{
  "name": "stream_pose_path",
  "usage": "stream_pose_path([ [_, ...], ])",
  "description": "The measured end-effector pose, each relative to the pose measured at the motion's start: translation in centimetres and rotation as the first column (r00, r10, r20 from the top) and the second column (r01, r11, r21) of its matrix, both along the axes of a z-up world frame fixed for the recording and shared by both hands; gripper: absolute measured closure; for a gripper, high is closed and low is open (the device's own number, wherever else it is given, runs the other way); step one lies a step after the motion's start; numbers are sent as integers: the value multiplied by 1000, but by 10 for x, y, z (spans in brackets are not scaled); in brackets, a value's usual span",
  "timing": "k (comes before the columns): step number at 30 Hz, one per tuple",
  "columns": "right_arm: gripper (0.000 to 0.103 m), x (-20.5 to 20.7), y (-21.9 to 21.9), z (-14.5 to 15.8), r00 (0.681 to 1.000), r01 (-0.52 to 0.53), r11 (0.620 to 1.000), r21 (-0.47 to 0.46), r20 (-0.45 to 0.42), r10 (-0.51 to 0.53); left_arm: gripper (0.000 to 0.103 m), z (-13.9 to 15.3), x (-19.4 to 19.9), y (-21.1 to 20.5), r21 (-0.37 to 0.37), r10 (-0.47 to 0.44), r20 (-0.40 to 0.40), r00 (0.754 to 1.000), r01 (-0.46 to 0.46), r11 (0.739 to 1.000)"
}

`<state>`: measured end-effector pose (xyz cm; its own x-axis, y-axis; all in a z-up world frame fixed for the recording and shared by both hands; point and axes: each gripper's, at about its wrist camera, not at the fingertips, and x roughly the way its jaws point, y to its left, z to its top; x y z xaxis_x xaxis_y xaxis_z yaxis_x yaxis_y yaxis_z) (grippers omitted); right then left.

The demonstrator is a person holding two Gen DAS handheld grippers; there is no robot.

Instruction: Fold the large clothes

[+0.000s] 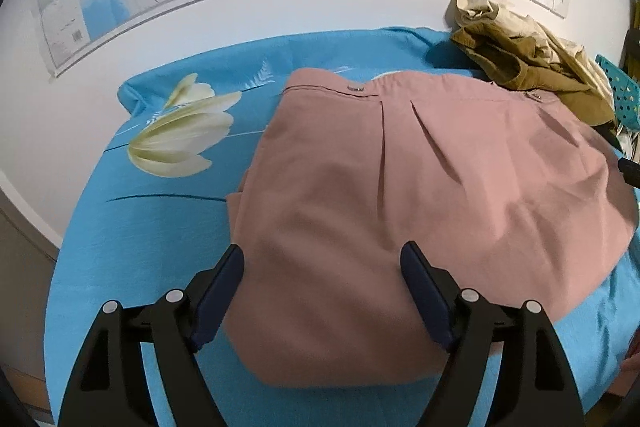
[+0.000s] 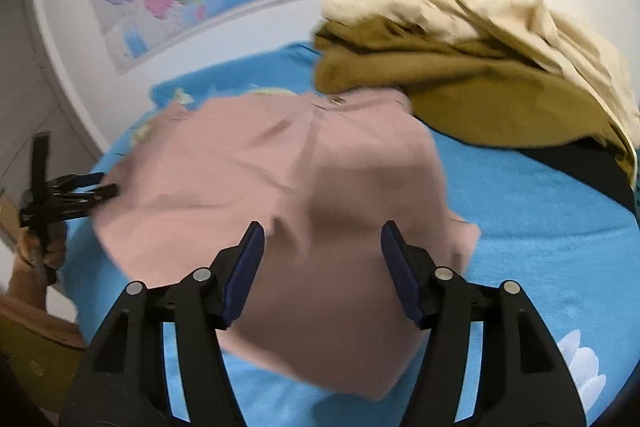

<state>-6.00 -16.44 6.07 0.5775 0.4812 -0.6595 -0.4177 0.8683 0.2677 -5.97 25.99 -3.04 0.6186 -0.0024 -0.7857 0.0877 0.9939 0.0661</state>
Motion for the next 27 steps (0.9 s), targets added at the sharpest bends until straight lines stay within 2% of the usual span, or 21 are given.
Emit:
stream_pose_path([
  [5, 39, -11, 23, -3, 996, -85, 996, -15, -2, 85, 25, 4, -13, 0, -12, -5, 14, 1000, 5, 1000],
  [9, 40, -3, 23, -27, 997, -40, 997, -59, -67, 36, 25, -6, -12, 4, -20, 1, -13, 1000, -1, 1000],
  [11, 40, 0, 15, -34, 996, 0, 1000, -20, -90, -2, 25, -11, -11, 9, -45, 9, -23, 1000, -10, 999],
  [13, 40, -2, 13, -33, 995, 19, 1000, 0, -94, -19, 25, -13, -11, 12, -64, 16, -31, 999, -18, 998],
  [16, 38, -6, 20, -26, 997, 20, 1000, -21, -79, -21, 25, -11, -12, 10, -53, 21, -27, 999, -22, 998],
  [19, 38, -12, 25, -12, 999, 2, 1000, 22, -49, -1, 25, -1, -18, 8, -76, 10, 10, 1000, -10, 997],
  [21, 38, -19, 34, -2, 999, -32, 999, 43, -18, 32, 24, 6, -22, 8, -124, -19, 29, 999, 23, 992],
  [23, 37, -24, 50, 6, 997, -76, 997, 32, 11, 76, 24, 6, -22, 6, -128, -32, 36, 999, 37, 991],
  [27, 35, -29, 94, 5, 977, -213, 977, -32, 18, 213, 24, -17, -9, 14, -155, -3, -43, 999, -4, 988],
])
